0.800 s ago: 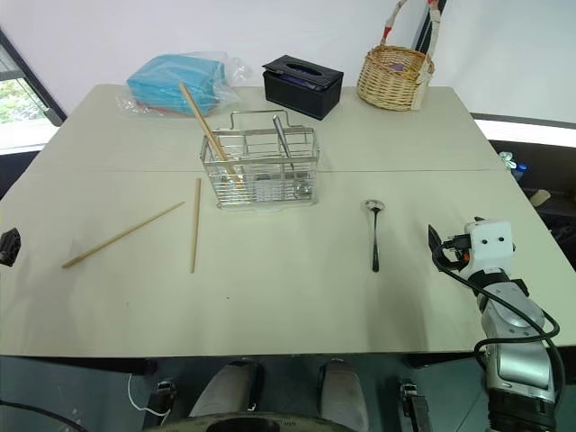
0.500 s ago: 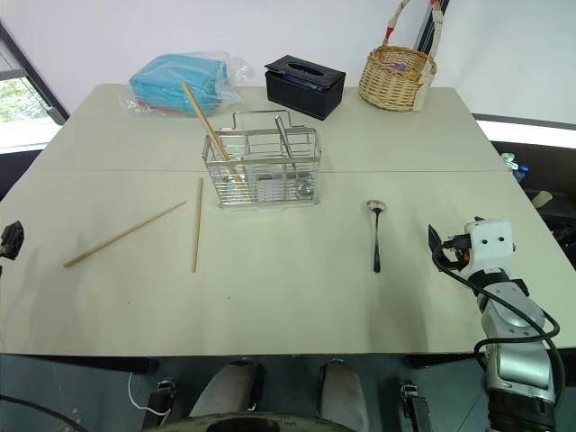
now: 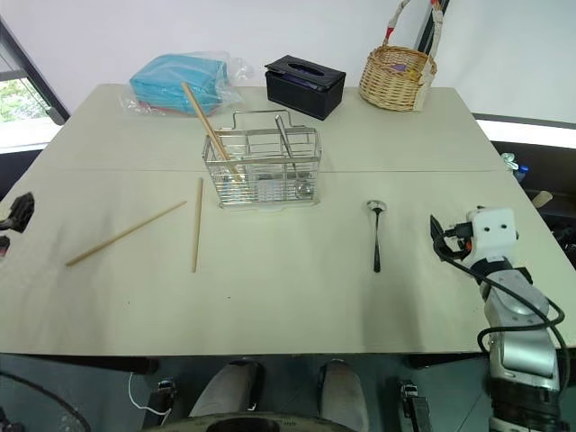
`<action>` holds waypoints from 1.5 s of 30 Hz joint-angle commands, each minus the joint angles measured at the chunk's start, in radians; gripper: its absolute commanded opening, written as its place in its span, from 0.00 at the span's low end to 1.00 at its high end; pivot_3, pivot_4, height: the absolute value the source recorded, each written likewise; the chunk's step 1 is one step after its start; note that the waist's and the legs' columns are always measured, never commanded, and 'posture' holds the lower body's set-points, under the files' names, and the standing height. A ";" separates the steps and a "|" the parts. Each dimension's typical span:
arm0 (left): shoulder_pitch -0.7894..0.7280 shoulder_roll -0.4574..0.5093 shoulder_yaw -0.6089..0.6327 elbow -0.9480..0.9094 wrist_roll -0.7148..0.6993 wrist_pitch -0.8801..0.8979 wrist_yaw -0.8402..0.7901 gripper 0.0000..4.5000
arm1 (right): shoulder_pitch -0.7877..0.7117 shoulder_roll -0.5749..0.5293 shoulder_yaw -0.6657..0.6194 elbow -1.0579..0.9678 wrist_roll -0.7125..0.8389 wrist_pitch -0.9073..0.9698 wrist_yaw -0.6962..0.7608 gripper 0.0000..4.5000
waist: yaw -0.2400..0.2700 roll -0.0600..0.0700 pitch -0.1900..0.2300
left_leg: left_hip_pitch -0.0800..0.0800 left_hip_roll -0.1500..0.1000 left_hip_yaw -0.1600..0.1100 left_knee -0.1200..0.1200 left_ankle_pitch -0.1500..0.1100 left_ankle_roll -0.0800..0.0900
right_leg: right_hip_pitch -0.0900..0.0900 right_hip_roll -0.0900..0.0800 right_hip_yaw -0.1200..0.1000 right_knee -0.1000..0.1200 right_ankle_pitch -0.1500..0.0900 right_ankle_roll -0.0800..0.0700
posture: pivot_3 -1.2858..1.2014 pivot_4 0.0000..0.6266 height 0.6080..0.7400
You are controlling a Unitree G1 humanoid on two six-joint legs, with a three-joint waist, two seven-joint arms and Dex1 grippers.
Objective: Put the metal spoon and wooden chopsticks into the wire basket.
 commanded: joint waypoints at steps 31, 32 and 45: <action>-0.011 0.312 -0.244 -0.422 -0.356 0.174 -0.508 1.00 | -0.320 0.280 0.258 -0.062 0.014 0.632 -0.240 1.00 | -0.024 0.005 0.003 | 0.000 0.000 0.000 -0.002 0.000 0.001 | -0.006 0.001 0.000 0.000 -0.001 -0.002 | 0.52 0.24 0.40; -0.021 0.313 -0.250 -0.424 -0.361 0.177 -0.504 1.00 | -0.327 0.292 0.256 -0.032 0.014 0.621 -0.244 1.00 | -0.024 0.004 0.003 | 0.000 0.000 0.000 -0.002 0.000 0.001 | -0.006 0.001 0.000 0.000 -0.001 -0.002 | 0.52 0.24 0.40; -0.116 0.323 -0.295 -0.397 -0.379 0.193 -0.481 1.00 | -0.384 0.359 0.252 0.168 -0.005 0.469 -0.253 0.02 | -0.031 0.004 0.003 | 0.002 0.001 0.000 -0.002 0.000 0.001 | -0.005 0.006 0.000 0.001 0.000 -0.002 | 0.52 0.24 0.40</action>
